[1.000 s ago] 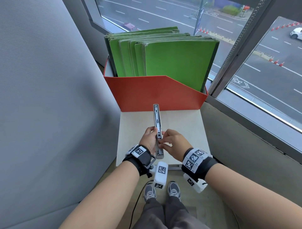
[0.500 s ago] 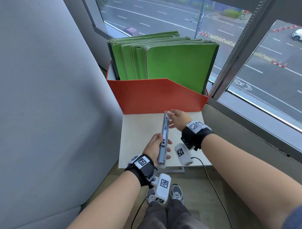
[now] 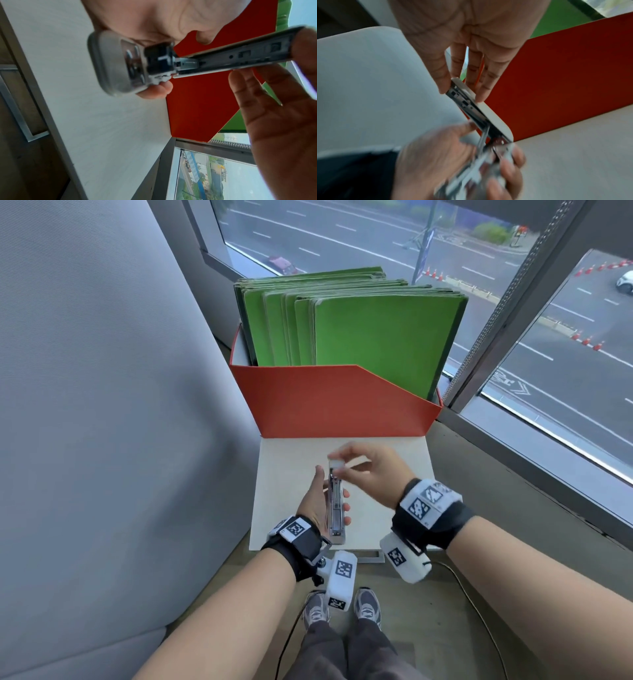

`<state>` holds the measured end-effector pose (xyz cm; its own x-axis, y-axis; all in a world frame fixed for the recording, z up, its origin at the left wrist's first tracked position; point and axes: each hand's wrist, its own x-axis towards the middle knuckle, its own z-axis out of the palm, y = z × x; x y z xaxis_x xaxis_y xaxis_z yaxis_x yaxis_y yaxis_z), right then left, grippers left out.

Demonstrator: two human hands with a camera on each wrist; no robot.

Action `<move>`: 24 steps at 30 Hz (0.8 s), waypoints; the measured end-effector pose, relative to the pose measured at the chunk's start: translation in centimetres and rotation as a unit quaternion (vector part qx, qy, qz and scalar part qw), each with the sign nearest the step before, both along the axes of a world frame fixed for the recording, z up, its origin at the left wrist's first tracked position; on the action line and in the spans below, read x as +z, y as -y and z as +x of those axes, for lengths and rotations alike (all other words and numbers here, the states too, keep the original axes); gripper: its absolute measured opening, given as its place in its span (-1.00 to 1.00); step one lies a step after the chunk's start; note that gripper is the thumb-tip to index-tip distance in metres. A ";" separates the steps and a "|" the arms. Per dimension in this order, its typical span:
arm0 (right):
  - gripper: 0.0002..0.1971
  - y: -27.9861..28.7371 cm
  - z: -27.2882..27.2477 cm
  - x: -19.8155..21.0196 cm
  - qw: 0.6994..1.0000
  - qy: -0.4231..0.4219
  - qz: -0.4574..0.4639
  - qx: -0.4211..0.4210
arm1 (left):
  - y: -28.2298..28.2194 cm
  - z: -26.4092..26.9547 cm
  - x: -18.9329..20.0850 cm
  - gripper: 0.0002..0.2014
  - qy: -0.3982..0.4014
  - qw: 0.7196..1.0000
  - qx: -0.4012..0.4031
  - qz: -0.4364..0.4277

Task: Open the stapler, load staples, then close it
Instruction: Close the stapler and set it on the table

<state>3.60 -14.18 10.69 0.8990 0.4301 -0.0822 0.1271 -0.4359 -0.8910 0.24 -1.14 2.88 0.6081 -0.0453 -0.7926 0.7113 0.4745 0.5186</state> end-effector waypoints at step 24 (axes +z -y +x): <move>-0.83 0.2 -5.7 -7.0 0.912 -0.340 0.172 -0.153 | 0.8 0.6 -0.9 -0.76 0.101 0.992 0.017 0.068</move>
